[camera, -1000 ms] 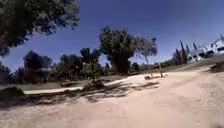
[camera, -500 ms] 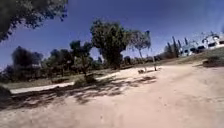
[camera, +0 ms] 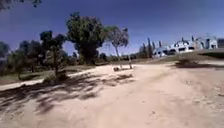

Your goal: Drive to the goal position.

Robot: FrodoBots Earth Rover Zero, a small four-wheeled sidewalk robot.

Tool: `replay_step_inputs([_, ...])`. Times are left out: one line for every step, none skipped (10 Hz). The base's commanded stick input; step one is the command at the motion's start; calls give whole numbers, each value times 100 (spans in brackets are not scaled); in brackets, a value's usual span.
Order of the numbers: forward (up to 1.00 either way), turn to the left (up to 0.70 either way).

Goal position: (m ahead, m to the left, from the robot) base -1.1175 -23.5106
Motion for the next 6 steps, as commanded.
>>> replay_step_inputs([85,0])
replay_step_inputs([85,0])
replay_step_inputs([85,0])
replay_step_inputs([85,0])
replay_step_inputs([85,0])
replay_step_inputs([85,0])
